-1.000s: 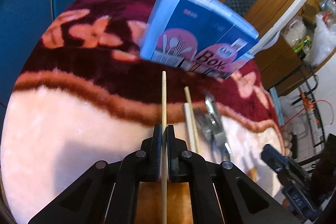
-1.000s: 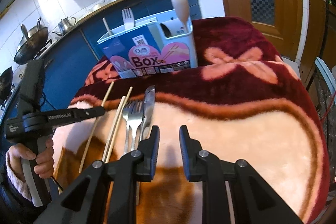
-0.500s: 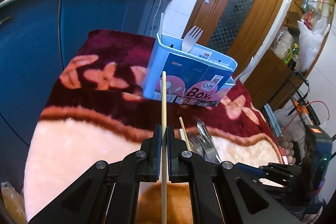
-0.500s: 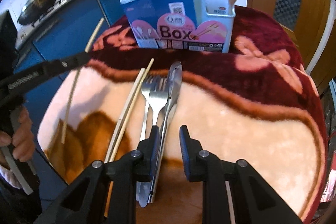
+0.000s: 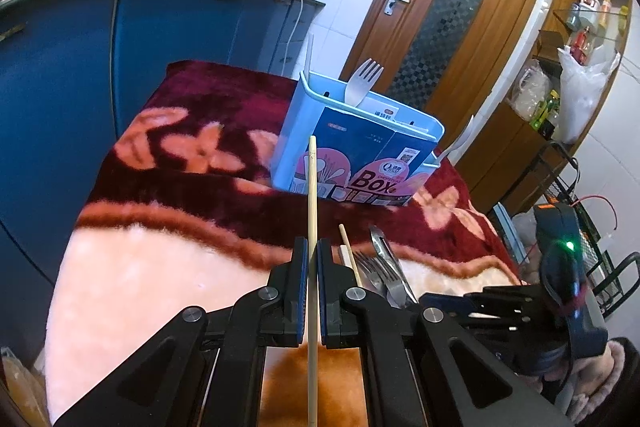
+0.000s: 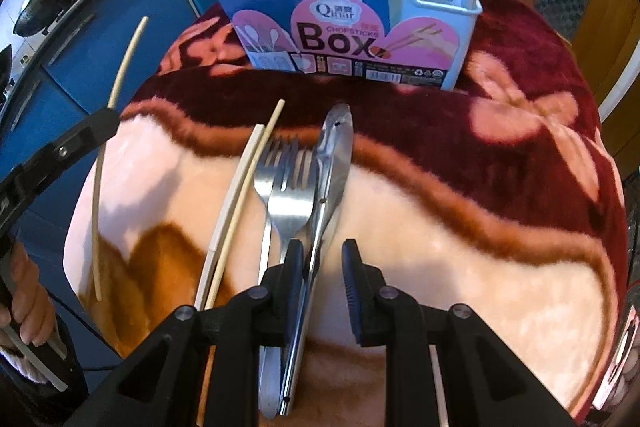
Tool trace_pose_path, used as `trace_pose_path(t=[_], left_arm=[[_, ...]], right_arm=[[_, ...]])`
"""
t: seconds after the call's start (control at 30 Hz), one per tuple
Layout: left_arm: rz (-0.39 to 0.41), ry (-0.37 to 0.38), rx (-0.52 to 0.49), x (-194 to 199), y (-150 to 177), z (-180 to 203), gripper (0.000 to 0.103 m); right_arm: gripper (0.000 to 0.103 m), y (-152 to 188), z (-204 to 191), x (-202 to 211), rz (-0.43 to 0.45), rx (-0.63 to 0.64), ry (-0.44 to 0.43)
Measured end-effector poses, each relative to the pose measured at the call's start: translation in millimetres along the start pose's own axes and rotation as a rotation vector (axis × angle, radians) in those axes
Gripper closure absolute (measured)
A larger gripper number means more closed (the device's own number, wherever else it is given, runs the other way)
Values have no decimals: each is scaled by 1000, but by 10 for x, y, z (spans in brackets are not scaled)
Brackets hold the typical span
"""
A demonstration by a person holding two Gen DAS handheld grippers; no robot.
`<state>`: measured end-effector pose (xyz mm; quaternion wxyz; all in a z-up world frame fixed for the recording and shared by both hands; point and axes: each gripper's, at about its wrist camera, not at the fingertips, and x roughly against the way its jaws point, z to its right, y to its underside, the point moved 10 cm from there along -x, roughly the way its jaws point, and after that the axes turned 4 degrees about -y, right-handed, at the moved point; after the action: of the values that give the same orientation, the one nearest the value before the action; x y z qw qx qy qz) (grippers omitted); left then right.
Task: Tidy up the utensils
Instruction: 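Lift the chopstick with the left gripper while the right gripper grasps the metal knife, then carry the chopstick and knife over the blue caddy with both grippers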
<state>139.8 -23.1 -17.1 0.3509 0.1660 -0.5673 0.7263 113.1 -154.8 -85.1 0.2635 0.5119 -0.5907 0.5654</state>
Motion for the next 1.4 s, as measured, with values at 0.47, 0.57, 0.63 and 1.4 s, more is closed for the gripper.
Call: trace_pose_path(t=[0.47, 0.57, 0.63, 1.4], left_arm=[[21, -1, -13, 43, -35, 28, 99], [35, -1, -16, 68, -65, 39, 99], [44, -1, -19, 84, -84, 45, 99], [208, -11, -62, 149, -582, 300, 99]], right_arm=[[76, -285, -96, -264, -122, 86, 72], [78, -292, -95, -277, -127, 89, 57], [80, -301, -69, -286, -118, 84, 53], [82, -219, 97, 924, 463, 2, -33]])
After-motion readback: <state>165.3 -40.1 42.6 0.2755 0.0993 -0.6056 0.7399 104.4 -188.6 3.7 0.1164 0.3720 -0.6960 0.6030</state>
